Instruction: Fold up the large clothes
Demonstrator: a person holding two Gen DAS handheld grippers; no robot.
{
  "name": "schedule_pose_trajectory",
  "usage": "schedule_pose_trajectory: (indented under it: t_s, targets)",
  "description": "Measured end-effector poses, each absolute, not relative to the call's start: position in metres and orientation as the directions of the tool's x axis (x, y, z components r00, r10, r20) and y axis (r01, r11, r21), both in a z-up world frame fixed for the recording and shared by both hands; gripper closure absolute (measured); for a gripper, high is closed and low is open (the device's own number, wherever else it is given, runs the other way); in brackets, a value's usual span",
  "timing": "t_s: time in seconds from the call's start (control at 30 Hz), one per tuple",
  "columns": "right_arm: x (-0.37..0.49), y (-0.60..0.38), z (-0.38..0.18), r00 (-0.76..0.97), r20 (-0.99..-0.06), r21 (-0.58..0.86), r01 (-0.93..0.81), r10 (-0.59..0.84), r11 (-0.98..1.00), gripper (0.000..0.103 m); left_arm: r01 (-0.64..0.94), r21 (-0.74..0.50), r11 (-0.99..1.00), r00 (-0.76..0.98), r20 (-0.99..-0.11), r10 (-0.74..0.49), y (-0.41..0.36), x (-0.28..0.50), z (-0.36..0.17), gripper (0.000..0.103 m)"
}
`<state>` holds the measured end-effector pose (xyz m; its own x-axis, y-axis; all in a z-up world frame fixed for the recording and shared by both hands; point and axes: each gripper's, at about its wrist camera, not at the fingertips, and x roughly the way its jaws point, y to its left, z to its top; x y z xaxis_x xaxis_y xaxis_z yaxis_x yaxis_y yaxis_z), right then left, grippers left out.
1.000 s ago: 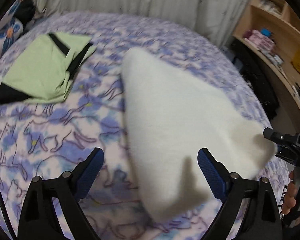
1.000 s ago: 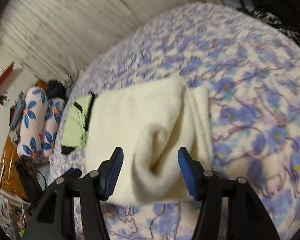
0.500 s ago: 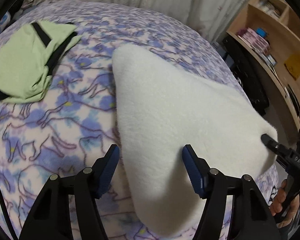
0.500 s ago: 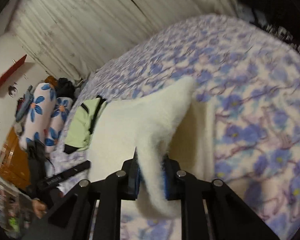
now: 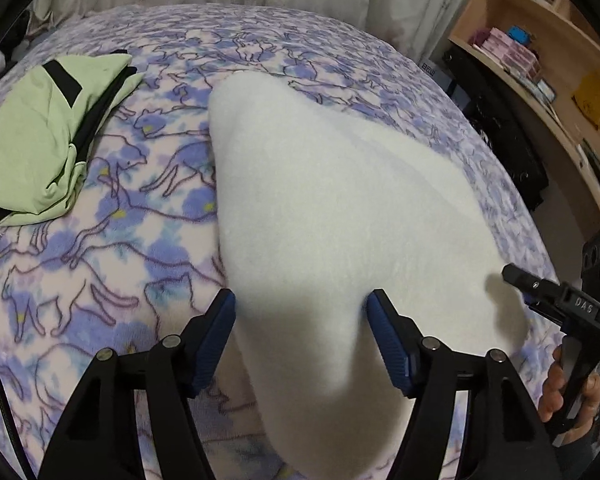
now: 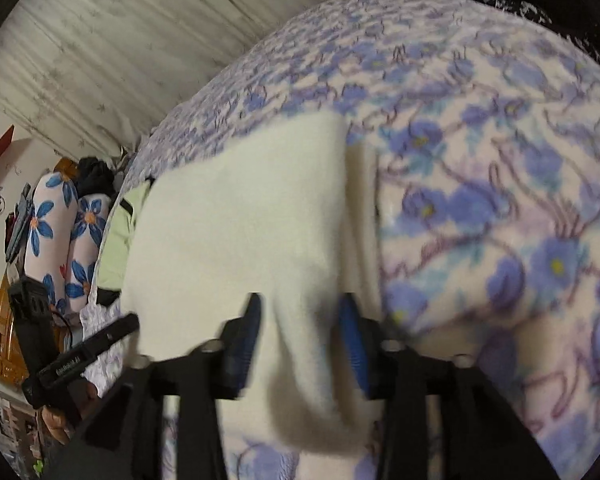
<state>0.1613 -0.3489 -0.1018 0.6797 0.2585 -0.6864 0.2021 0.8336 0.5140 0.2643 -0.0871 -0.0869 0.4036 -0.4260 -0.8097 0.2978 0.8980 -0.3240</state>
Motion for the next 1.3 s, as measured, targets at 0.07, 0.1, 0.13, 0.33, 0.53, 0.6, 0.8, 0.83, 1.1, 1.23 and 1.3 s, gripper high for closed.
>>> schedule_pose_trajectory:
  t_s: [0.07, 0.1, 0.13, 0.33, 0.53, 0.6, 0.8, 0.83, 1.1, 1.23, 1.3]
  targets:
    - [0.173, -0.356, -0.096, 0.687, -0.687, 0.507, 0.218, 0.238, 0.834, 0.047, 0.280, -0.363, 0.889, 0.391, -0.802, -0.451, -0.085, 0.276, -0.086, 0.033]
    - [0.185, -0.359, -0.095, 0.683, -0.694, 0.499, 0.228, 0.227, 0.836, 0.047, 0.279, -0.376, 0.884, 0.388, -0.798, -0.462, -0.086, 0.282, -0.085, 0.033]
    - [0.194, -0.361, -0.096, 0.678, -0.700, 0.498, 0.235, 0.227, 0.835, 0.047, 0.279, -0.377, 0.883, 0.390, -0.796, -0.463, -0.088, 0.287, -0.083, 0.032]
    - [0.254, -0.382, -0.120, 0.612, -0.746, 0.535, 0.312, 0.265, 0.785, 0.047, 0.266, -0.340, 0.902, 0.381, -0.823, -0.422, -0.102, 0.330, -0.081, 0.027]
    - [0.263, -0.383, -0.110, 0.668, -0.694, 0.533, 0.228, 0.268, 0.815, 0.085, 0.257, -0.315, 0.914, 0.393, -0.830, -0.397, -0.106, 0.350, -0.084, 0.026]
    - [0.264, -0.380, -0.113, 0.675, -0.699, 0.499, 0.222, 0.238, 0.838, 0.085, 0.260, -0.315, 0.913, 0.399, -0.825, -0.399, -0.105, 0.351, -0.090, 0.024]
    - [0.259, -0.384, -0.117, 0.634, -0.745, 0.475, 0.284, 0.209, 0.833, 0.064, 0.180, -0.408, 0.895, 0.369, -0.816, -0.446, -0.091, 0.355, -0.105, 0.017]
    - [0.252, -0.382, -0.108, 0.642, -0.745, 0.451, 0.283, 0.182, 0.847, 0.064, 0.181, -0.393, 0.902, 0.385, -0.815, -0.433, -0.091, 0.351, -0.101, 0.018]
    - [0.186, -0.322, -0.064, 0.713, -0.680, 0.352, 0.112, 0.171, 0.929, 0.064, 0.286, -0.311, 0.906, 0.503, -0.756, -0.418, -0.095, 0.282, -0.054, 0.032]
    - [0.163, -0.289, -0.066, 0.715, -0.674, 0.316, 0.051, 0.187, 0.947, 0.064, 0.342, -0.319, 0.884, 0.482, -0.748, -0.456, -0.104, 0.246, -0.053, 0.056]
    - [0.158, -0.282, -0.074, 0.708, -0.686, 0.280, 0.049, 0.164, 0.959, 0.064, 0.369, -0.316, 0.874, 0.451, -0.761, -0.465, -0.112, 0.234, -0.062, 0.061]
